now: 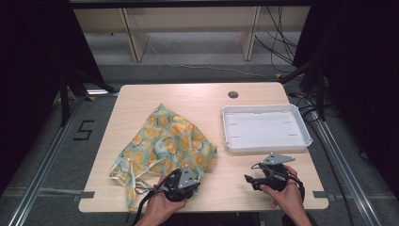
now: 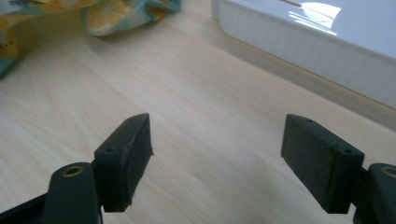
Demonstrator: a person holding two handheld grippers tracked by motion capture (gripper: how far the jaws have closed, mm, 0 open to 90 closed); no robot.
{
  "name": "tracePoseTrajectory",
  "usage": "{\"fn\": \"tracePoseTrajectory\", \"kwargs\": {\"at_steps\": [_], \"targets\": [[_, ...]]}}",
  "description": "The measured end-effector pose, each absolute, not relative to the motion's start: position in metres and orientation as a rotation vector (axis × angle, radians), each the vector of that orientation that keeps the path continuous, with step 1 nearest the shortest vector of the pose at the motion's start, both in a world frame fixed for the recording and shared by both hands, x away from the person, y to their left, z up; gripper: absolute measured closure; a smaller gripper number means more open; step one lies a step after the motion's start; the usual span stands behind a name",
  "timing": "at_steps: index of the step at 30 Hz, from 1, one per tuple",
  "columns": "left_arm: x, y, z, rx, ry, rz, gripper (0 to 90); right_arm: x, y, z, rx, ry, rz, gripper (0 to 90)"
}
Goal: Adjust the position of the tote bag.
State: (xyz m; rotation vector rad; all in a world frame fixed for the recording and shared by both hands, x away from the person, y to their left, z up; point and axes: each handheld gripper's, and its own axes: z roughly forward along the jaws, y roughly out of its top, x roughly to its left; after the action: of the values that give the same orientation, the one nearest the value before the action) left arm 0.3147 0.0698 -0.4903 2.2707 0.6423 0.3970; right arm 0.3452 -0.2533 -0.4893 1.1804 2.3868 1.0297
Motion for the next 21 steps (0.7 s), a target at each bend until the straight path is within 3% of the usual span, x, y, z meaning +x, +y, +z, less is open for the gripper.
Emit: {"fn": "tracePoseTrajectory", "kwargs": {"at_steps": [4, 7, 13, 18, 21], "targets": [[0.309, 0.071, -0.479, 2.246, 0.651, 0.367, 61.0, 0.343, -0.249, -0.487, 1.184, 2.384, 1.066, 25.5], [0.304, 0.095, -0.453, 2.182, 0.682, 0.317, 48.3, 0.34, -0.241, -0.484, 1.167, 2.409, 1.108, 25.5], [0.321, 0.148, -0.429, 2.162, 0.764, 0.434, 44.1, 0.337, -0.225, -0.482, 1.112, 2.442, 1.132, 25.5], [0.352, 0.212, -0.434, 2.158, 1.032, 0.562, 42.1, 0.333, -0.205, -0.48, 1.071, 2.488, 1.195, 25.4], [0.365, 0.243, -0.442, 2.112, 1.174, 0.576, 39.9, 0.33, -0.192, -0.479, 1.034, 2.517, 1.21, 24.8]]}}
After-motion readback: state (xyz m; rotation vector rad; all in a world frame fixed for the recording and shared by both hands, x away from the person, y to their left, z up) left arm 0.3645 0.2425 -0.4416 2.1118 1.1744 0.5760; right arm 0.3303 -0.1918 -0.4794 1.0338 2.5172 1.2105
